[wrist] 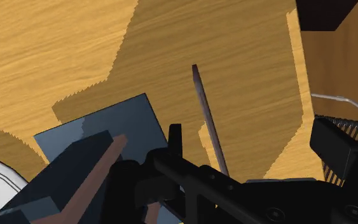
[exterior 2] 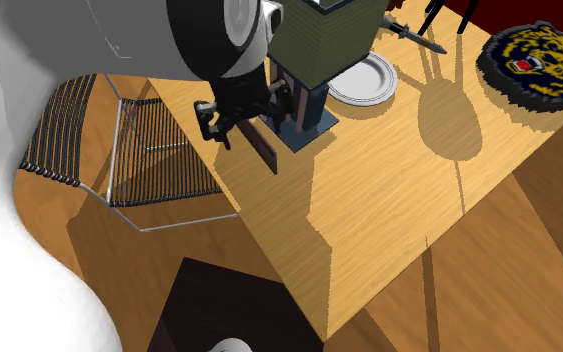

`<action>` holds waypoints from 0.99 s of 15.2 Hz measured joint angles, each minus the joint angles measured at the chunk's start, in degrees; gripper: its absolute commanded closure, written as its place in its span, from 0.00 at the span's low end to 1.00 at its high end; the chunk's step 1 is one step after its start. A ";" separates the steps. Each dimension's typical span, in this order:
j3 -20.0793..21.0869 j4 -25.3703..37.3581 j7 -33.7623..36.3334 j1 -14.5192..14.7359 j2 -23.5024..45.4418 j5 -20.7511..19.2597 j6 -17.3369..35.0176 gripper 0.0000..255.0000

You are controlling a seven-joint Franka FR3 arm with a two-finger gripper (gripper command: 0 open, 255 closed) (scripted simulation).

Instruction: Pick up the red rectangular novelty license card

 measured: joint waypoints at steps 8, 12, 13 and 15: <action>1.79 17.97 -10.90 2.48 14.36 -0.16 -4.49 0.00; 1.86 14.20 -11.02 2.53 13.64 -0.13 -1.39 0.00; 1.87 13.06 -10.97 2.53 13.33 -0.13 -0.52 0.00; 1.88 11.89 -10.94 2.52 13.10 -0.12 0.45 1.00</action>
